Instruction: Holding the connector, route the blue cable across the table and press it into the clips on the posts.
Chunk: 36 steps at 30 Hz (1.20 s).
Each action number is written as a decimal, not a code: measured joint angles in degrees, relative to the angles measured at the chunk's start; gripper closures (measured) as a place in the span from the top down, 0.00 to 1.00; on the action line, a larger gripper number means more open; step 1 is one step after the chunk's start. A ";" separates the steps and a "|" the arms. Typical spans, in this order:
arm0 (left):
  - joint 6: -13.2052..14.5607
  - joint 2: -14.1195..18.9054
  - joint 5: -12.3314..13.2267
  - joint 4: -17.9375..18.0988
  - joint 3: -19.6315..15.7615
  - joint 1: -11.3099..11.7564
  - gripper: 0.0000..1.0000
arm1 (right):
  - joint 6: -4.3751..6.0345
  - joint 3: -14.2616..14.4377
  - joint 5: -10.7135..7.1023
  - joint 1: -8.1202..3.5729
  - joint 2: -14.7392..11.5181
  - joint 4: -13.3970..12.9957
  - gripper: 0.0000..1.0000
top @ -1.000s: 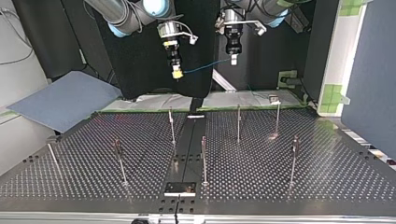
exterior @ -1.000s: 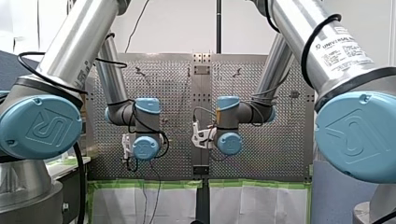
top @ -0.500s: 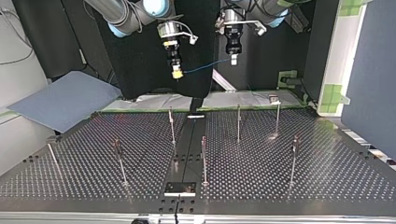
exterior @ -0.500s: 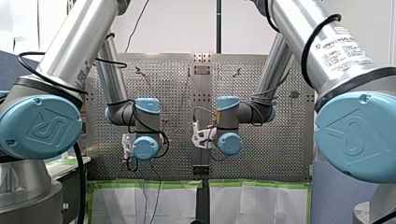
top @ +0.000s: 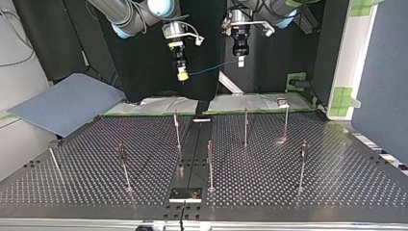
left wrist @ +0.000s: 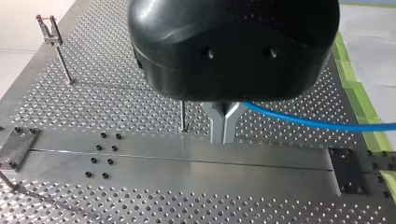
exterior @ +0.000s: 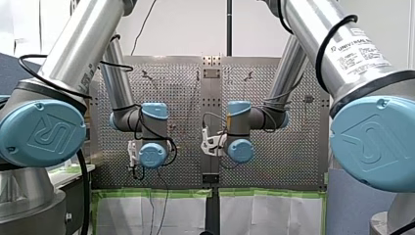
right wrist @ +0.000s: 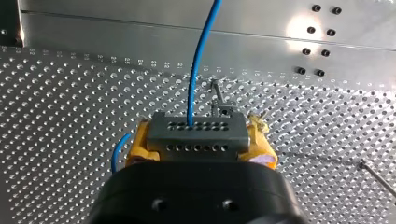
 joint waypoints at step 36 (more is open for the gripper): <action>3.61 6.36 0.35 -5.93 -6.01 4.18 0.00 | -0.12 0.25 0.29 0.25 4.59 3.11 0.00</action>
